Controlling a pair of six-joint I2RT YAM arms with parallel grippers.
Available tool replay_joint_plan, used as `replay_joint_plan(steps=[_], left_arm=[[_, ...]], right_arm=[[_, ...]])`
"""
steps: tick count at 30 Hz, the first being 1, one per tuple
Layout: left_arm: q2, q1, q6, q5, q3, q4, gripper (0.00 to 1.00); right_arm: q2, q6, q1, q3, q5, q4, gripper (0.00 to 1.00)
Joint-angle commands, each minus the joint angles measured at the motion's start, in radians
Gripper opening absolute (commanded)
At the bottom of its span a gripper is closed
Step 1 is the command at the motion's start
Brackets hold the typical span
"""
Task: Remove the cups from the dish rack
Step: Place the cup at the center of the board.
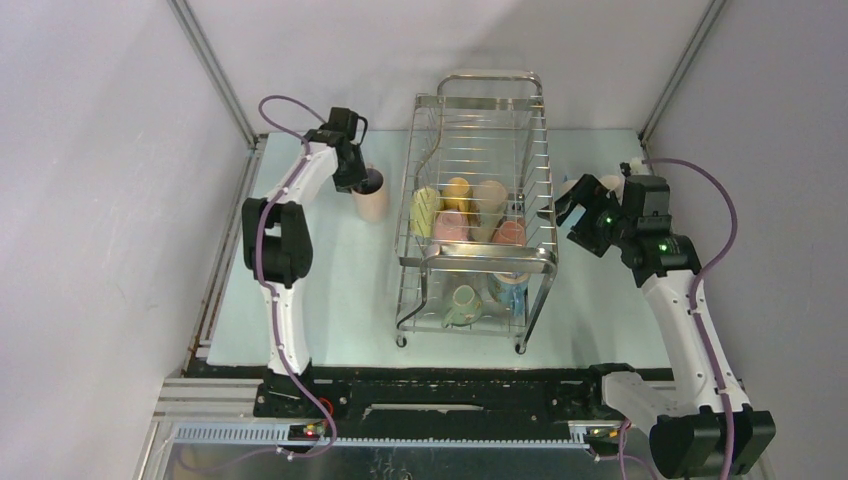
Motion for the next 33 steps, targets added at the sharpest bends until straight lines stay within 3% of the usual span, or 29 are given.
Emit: replay_joint_plan(steps=[1, 9, 17, 22, 33], left_arm=[[-0.042, 0.003, 0.008, -0.003, 0.061, 0.032, 0.45], [-0.137, 0.003, -0.011, 0.054, 0.092, 0.042, 0.63], [-0.282, 0.003, -0.032, 0.112, 0.055, 0.097, 0.99], [-0.409, 0.003, -0.054, 0.151, -0.066, 0.161, 1.00], [-0.801, -0.002, -0.113, 0.230, -0.484, 0.344, 1.00]], right_arm=[[0.000, -0.021, 0.009, -0.011, -0.002, 0.025, 1.00], [0.000, -0.030, 0.019, -0.021, 0.007, 0.017, 1.00], [-0.009, -0.028, 0.039, -0.080, -0.014, 0.049, 1.00], [-0.003, -0.034, 0.085, -0.110, 0.005, 0.062, 1.00], [0.069, -0.055, 0.139, -0.134, 0.007, 0.180, 1.00]])
